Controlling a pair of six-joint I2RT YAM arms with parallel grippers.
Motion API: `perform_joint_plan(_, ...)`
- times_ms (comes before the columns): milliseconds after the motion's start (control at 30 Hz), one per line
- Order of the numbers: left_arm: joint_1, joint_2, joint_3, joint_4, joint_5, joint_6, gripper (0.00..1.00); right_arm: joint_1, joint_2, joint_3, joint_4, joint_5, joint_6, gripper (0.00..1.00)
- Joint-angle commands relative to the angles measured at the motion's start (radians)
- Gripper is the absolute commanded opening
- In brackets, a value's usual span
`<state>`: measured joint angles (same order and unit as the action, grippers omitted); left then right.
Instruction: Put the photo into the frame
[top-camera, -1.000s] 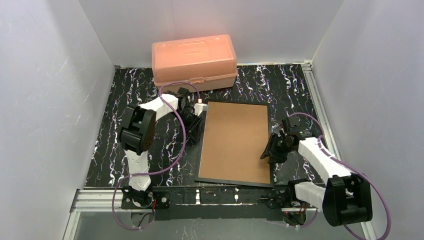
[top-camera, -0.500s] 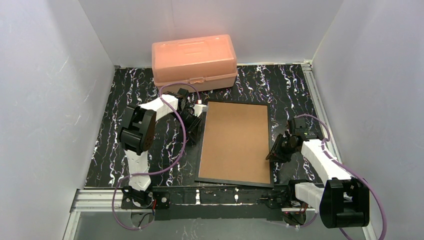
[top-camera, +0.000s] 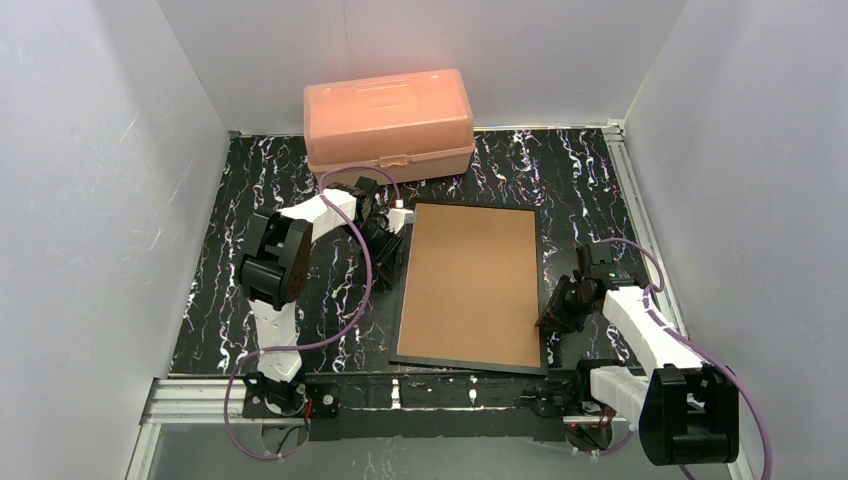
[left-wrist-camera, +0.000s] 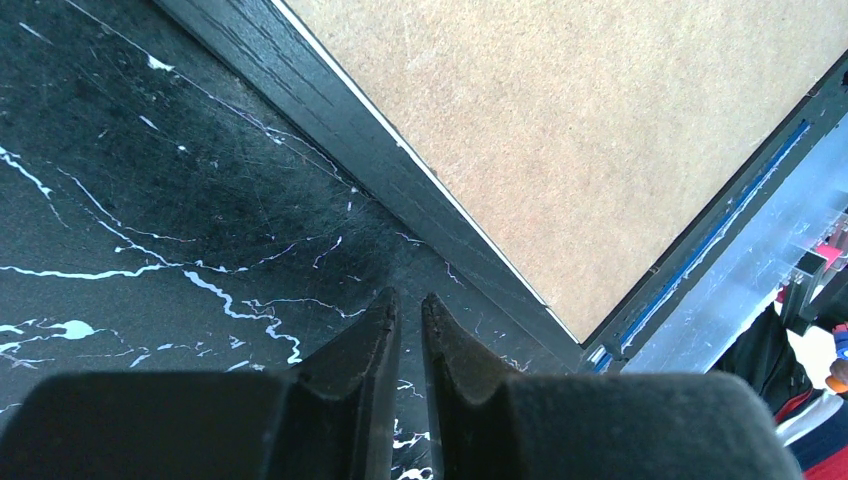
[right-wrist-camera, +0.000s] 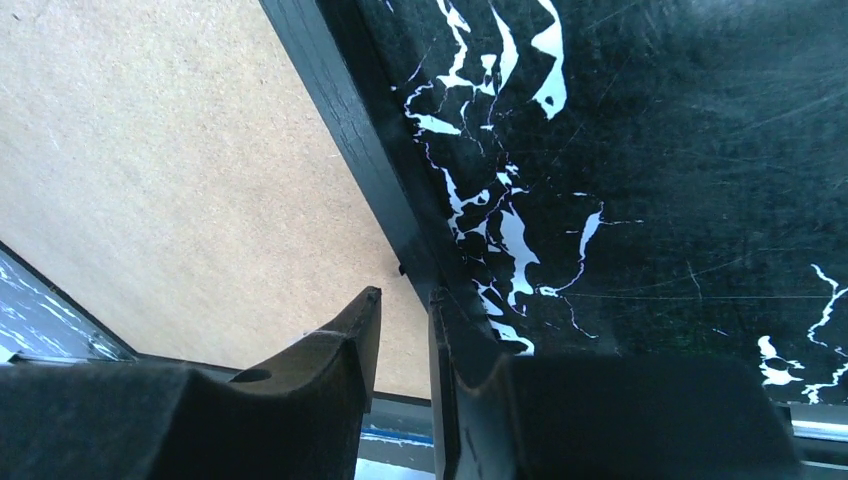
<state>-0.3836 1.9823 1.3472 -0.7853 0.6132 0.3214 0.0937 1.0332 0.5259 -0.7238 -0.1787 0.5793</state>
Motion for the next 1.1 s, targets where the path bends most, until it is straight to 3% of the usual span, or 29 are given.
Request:
perform_joint_plan(0, 0.001, -0.053, -0.012, -0.015, 0.005, 0.009, 0.12, -0.003, 0.004, -0.035, 0.042, -0.002, 0.037, 0.32)
perform_joint_plan(700, 0.002, -0.043, -0.023, -0.002, 0.013, 0.01, 0.1, -0.003, 0.028, -0.061, 0.099, -0.048, 0.052, 0.29)
perform_joint_plan(867, 0.002, -0.055, -0.02, -0.002, 0.005, 0.011, 0.09, -0.003, 0.044, 0.054, 0.06, -0.118, 0.01, 0.28)
perform_joint_plan(1067, 0.002, -0.056, -0.014, -0.003, 0.009, 0.01, 0.08, -0.011, 0.057, 0.184, -0.066, -0.023, -0.058, 0.28)
